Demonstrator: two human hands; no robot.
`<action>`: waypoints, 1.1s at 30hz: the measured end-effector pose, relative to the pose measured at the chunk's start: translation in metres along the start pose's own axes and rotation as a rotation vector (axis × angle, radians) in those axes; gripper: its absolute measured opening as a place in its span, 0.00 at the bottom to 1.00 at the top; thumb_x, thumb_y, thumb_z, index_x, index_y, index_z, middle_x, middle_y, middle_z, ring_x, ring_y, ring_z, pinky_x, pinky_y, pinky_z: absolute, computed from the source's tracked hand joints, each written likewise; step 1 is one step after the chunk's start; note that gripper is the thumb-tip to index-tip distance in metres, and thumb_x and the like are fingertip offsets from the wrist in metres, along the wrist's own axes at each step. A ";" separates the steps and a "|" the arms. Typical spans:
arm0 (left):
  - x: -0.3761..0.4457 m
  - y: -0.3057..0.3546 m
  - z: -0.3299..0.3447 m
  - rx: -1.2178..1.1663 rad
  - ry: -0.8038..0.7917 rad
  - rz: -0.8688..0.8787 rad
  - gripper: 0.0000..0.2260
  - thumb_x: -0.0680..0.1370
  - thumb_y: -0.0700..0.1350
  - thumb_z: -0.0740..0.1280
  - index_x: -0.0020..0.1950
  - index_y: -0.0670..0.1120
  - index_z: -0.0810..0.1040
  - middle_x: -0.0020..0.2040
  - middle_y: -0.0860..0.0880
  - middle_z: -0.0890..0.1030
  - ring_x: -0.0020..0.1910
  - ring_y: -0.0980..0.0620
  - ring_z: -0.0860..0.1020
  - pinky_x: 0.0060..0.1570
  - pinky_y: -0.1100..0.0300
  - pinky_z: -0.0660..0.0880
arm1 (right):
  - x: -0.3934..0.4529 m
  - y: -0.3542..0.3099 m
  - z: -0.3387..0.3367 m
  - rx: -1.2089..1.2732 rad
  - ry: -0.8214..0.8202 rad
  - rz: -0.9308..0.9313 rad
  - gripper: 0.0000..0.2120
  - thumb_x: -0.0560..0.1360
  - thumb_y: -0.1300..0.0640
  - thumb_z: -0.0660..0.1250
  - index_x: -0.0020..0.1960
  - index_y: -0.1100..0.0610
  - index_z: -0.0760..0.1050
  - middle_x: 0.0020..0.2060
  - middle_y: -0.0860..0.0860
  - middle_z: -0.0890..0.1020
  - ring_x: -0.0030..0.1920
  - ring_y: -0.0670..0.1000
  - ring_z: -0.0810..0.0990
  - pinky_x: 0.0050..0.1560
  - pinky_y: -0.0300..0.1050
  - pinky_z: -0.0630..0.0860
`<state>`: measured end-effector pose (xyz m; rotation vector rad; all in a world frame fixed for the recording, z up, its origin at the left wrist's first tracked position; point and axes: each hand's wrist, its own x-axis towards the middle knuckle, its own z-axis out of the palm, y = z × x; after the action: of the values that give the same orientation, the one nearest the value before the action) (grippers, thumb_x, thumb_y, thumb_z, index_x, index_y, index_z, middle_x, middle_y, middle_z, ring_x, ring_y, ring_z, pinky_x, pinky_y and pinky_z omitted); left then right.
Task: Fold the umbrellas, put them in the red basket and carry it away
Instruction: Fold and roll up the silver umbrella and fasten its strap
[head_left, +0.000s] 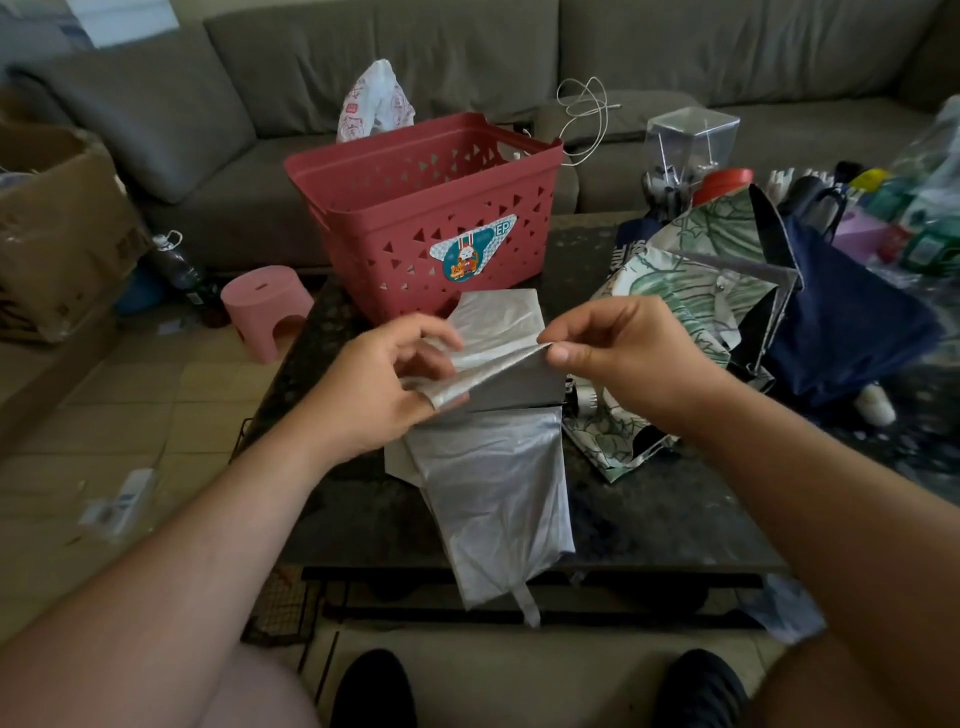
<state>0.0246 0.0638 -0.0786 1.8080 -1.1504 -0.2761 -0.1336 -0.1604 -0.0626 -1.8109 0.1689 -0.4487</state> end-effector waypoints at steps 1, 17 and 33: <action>-0.002 0.002 0.000 -0.006 -0.032 0.012 0.13 0.70 0.48 0.81 0.52 0.55 0.83 0.45 0.56 0.85 0.45 0.60 0.83 0.50 0.65 0.76 | -0.003 -0.001 -0.003 0.004 -0.042 0.020 0.04 0.72 0.61 0.76 0.43 0.54 0.85 0.36 0.45 0.86 0.39 0.41 0.83 0.44 0.36 0.80; -0.040 -0.004 0.029 0.336 -0.803 -0.277 0.18 0.68 0.57 0.83 0.57 0.59 0.86 0.47 0.62 0.86 0.44 0.65 0.81 0.46 0.68 0.77 | -0.046 0.053 0.019 -0.644 -0.399 -0.050 0.02 0.75 0.51 0.75 0.46 0.47 0.87 0.41 0.40 0.86 0.43 0.41 0.83 0.48 0.38 0.78; -0.029 -0.047 0.064 0.691 -0.279 0.005 0.29 0.77 0.64 0.69 0.77 0.58 0.70 0.69 0.57 0.68 0.67 0.55 0.71 0.65 0.56 0.73 | -0.043 0.081 0.046 -1.262 -0.612 0.049 0.41 0.79 0.26 0.44 0.85 0.47 0.42 0.82 0.46 0.32 0.81 0.53 0.27 0.79 0.69 0.43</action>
<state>-0.0023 0.0543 -0.1586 2.4178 -1.5770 -0.1339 -0.1457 -0.1283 -0.1586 -3.0658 0.0563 0.3936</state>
